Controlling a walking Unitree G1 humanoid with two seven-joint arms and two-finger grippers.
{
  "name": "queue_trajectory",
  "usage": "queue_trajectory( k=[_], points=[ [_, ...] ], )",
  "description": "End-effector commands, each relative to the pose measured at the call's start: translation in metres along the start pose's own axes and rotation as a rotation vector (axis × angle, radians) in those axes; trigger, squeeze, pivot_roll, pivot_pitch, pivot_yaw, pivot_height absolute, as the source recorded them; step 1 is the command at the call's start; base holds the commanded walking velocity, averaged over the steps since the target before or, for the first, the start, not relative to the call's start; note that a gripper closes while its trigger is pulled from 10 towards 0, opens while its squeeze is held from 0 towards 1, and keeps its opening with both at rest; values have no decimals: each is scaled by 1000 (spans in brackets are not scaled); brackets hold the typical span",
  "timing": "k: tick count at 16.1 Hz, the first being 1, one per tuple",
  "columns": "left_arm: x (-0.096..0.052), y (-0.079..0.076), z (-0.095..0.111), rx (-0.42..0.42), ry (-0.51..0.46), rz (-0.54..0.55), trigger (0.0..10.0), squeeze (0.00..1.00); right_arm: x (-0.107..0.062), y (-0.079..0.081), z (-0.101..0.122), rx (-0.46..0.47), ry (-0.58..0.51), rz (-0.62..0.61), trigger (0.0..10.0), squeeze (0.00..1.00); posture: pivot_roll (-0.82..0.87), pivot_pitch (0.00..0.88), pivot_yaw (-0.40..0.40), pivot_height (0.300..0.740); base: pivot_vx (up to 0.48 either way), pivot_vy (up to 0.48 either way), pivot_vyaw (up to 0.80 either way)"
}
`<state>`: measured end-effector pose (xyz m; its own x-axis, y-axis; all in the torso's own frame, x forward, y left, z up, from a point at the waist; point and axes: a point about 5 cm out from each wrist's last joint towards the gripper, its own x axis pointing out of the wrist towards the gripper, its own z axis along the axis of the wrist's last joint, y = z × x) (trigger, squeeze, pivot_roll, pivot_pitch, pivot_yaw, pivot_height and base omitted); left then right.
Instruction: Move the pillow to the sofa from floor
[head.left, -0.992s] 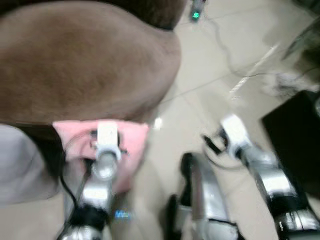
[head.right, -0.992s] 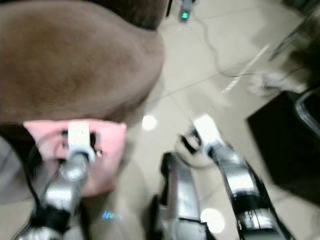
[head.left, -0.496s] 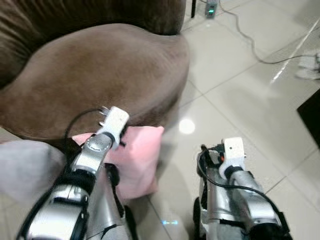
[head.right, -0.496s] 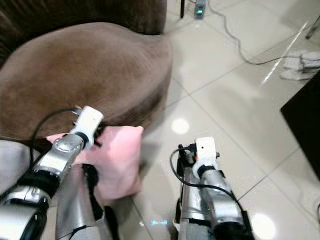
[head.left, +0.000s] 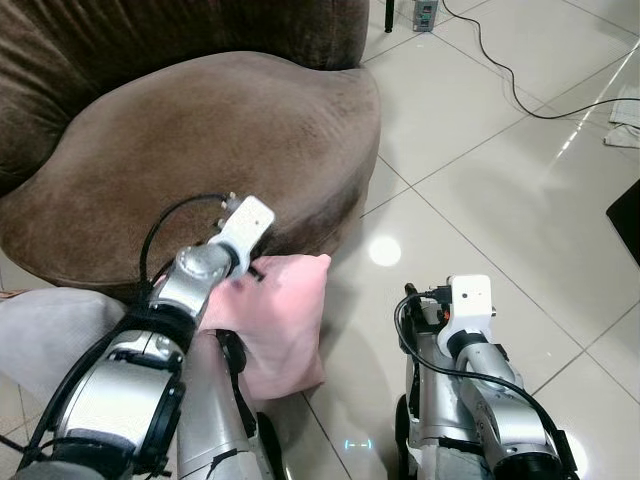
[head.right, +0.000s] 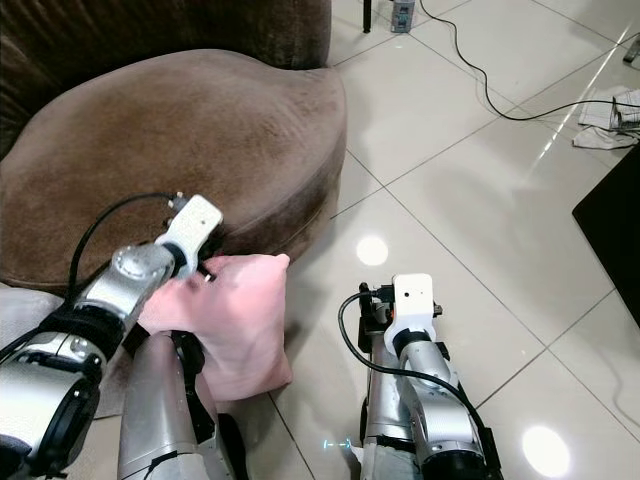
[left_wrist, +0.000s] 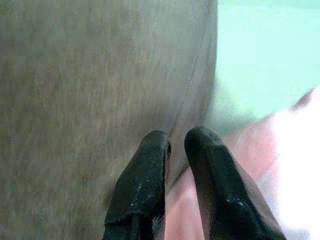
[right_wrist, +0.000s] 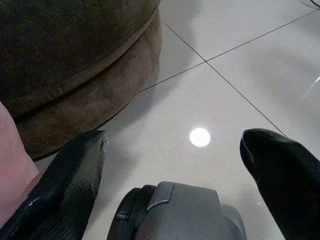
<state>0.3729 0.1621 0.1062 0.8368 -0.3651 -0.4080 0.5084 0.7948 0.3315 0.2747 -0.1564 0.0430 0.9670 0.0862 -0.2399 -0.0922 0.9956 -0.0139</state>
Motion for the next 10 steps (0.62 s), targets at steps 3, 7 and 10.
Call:
queue_trajectory(
  k=[3, 7, 10],
  points=[
    [-1, -3, -5, -27, -18, -18, 0, 0, -6, 7, -27, 2, 126, 22, 10000, 0, -123, 172, 116, 450, 0, 0, 0],
    [-1, -4, -1, -46, -76, -1, 0, 0, -2, 7, -25, -13, 128, 37, 10000, 0, -108, 163, 102, 450, 0, 0, 0],
    [0, -5, 3, -109, -105, -1, 0, 0, -1, 9, -25, -13, 130, 44, 10000, 0, -111, 171, 101, 450, 0, 0, 0]
  ],
)
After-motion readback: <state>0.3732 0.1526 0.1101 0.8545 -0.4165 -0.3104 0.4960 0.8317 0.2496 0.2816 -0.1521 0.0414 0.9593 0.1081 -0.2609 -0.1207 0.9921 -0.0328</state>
